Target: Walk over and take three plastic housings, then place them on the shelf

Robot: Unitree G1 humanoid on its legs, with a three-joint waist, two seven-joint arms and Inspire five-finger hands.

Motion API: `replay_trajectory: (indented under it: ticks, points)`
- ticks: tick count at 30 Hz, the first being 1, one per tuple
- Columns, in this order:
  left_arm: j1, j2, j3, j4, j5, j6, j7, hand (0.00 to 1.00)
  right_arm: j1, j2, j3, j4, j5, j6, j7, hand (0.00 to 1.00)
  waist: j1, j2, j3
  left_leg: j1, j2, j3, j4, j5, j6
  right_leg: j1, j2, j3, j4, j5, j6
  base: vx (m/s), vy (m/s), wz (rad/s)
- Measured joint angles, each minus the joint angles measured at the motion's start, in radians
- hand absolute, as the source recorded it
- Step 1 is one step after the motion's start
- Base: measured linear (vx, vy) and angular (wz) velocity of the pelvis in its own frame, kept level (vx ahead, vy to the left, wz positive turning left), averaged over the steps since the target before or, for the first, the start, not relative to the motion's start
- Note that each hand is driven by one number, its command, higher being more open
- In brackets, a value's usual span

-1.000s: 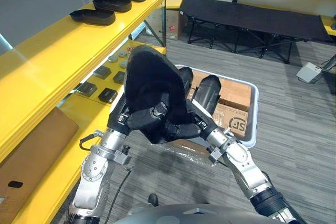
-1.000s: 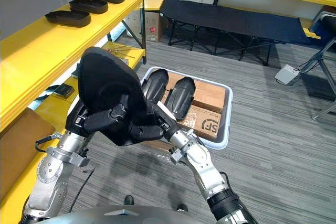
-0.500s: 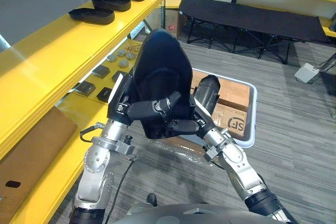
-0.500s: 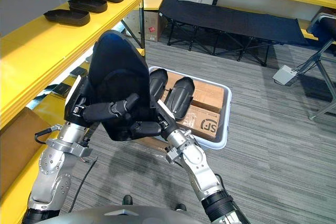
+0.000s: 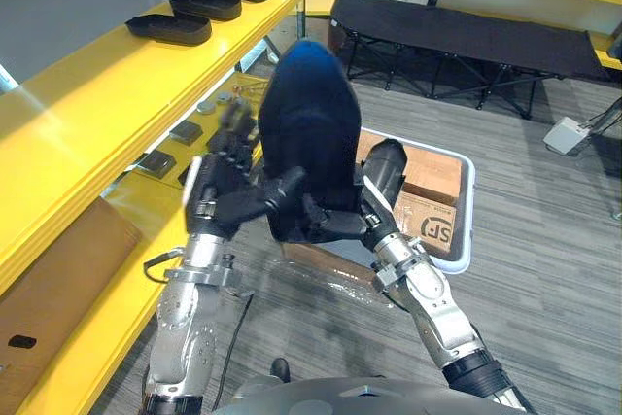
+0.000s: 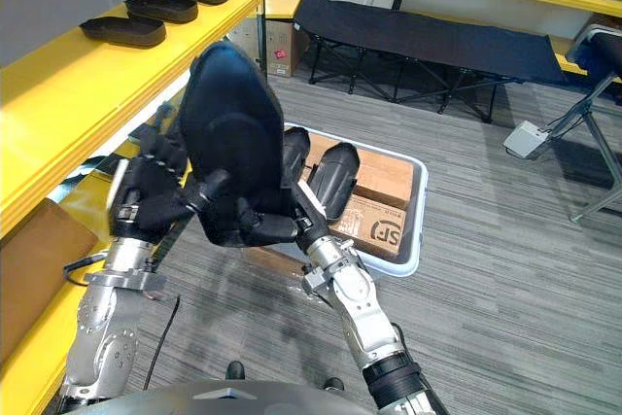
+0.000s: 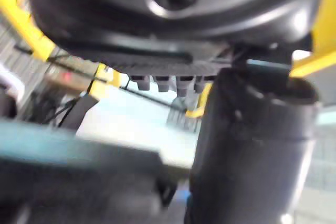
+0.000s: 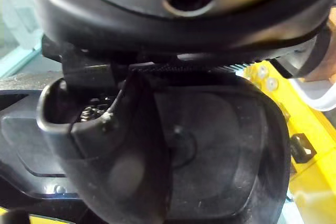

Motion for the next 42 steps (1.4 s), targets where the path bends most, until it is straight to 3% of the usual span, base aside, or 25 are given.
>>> replay_trajectory:
  ticks: [4, 9, 13, 16, 19, 23, 34, 42]
  points:
    - [-0.001, -0.042, 0.124, -0.001, 0.013, -0.118, 0.145, 1.0, 0.006, 0.004, -0.005, 0.018, 0.0, 0.0, -0.014, 0.0, 0.003, 0.0, 0.0, 0.014, -0.002, -0.006, -0.001, -0.001, -0.001, 0.016, -0.001, -0.006, 0.0, -0.005, 0.003, -0.01, 0.002, 0.06]
    - [0.007, -0.056, 0.175, -0.001, 0.017, -0.119, 0.174, 1.0, 0.03, 0.008, -0.013, 0.018, 0.0, 0.01, -0.021, 0.0, 0.013, -0.006, 0.004, 0.012, -0.006, -0.012, -0.002, -0.005, -0.007, 0.015, -0.006, -0.016, 0.0, -0.011, 0.001, -0.01, 0.008, 0.06]
    - [0.016, -0.056, 0.174, -0.001, 0.007, -0.062, 0.084, 1.0, 0.032, 0.008, -0.022, 0.018, -0.001, 0.01, -0.016, 0.0, 0.004, -0.007, 0.004, 0.009, -0.007, -0.007, -0.001, -0.005, -0.007, 0.011, -0.008, -0.013, 0.0, -0.011, 0.001, 0.0, 0.007, -0.02]
    - [0.017, -0.05, 0.155, 0.0, -0.048, -0.018, -0.071, 1.0, 0.032, 0.008, -0.046, 0.018, -0.021, 0.01, -0.009, 0.0, 0.002, -0.007, 0.005, 0.008, -0.006, -0.005, -0.001, -0.005, -0.005, 0.01, -0.007, -0.011, 0.0, -0.01, 0.003, 0.0, 0.0, -0.01]
    - [0.017, -0.008, 0.125, 0.002, -0.068, 0.047, -0.221, 1.0, 0.031, 0.005, -0.058, 0.018, -0.036, 0.01, -0.005, 0.0, 0.002, -0.006, 0.005, 0.009, -0.004, 0.004, -0.001, -0.003, -0.002, 0.008, -0.005, 0.001, 0.0, -0.007, 0.006, 0.0, 0.0, -0.1]
    - [0.012, 0.067, 0.082, 0.08, -0.065, 0.105, -0.326, 1.0, 0.03, -0.01, -0.058, 0.018, -0.035, 0.01, 0.002, 0.0, -0.003, -0.001, 0.005, 0.012, -0.004, 0.014, -0.001, -0.005, -0.002, 0.006, -0.006, 0.011, 0.0, -0.007, 0.007, 0.0, 0.005, -0.08]
    - [0.013, 0.114, 0.072, 0.144, 0.019, 0.174, -0.321, 1.0, 0.027, -0.028, -0.049, 0.018, -0.036, 0.01, 0.0, 0.0, 0.002, 0.003, 0.007, 0.012, -0.005, 0.013, -0.001, -0.008, -0.001, 0.006, -0.007, 0.009, 0.0, -0.007, 0.007, 0.0, 0.0, 0.0]
    - [0.013, 0.14, 0.003, 0.149, 0.018, 0.207, -0.324, 1.0, 0.02, -0.054, -0.018, 0.018, -0.036, 0.01, -0.014, 0.0, 0.001, 0.014, 0.005, 0.012, -0.006, 0.012, -0.001, -0.008, -0.001, 0.007, -0.007, 0.009, 0.0, -0.007, 0.007, 0.0, 0.0, 0.0]
